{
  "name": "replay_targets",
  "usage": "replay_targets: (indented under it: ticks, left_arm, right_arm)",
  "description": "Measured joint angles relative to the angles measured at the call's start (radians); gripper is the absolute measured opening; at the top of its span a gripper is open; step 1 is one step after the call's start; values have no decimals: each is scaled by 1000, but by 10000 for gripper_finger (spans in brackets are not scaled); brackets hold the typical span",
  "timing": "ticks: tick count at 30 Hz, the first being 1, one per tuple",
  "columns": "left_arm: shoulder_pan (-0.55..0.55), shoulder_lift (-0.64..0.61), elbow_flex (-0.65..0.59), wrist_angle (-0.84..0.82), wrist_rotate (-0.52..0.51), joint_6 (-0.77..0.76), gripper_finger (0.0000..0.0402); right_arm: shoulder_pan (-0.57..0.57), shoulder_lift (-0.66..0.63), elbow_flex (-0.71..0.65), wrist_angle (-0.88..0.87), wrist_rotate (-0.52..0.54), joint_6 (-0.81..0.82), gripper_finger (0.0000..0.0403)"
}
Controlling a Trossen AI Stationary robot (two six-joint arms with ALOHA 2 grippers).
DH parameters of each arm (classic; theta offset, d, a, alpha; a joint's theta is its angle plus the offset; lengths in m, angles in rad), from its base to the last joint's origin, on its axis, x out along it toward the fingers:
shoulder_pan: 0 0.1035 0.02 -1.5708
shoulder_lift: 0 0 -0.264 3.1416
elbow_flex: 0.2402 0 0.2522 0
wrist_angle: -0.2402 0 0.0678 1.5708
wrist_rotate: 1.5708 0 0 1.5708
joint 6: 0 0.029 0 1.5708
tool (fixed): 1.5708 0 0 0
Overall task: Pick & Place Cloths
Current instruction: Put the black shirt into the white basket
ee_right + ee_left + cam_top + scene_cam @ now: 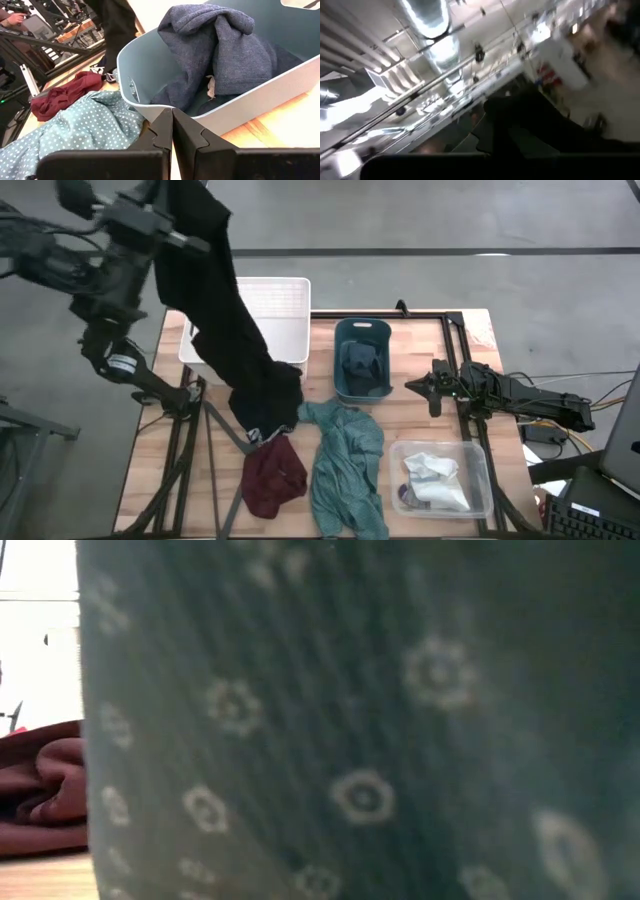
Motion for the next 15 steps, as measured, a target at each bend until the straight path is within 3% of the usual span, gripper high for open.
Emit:
replay_targets:
  ticks: [2,4,12,15]
  left_arm:
    - [24,16,0,-50,-63,16,14]
    - [60,26,-1,-135,-81,-63,14]
    - [243,67,-5,-696,-97,-548,24]
    - [306,81,-6,-932,-91,-817,25]
  right_arm:
    - [0,0,0,0,0,0,8]
    - [0,0,0,0,0,0,8]
    - [0,0,0,0,0,0,8]
    - [0,0,0,0,0,0,8]
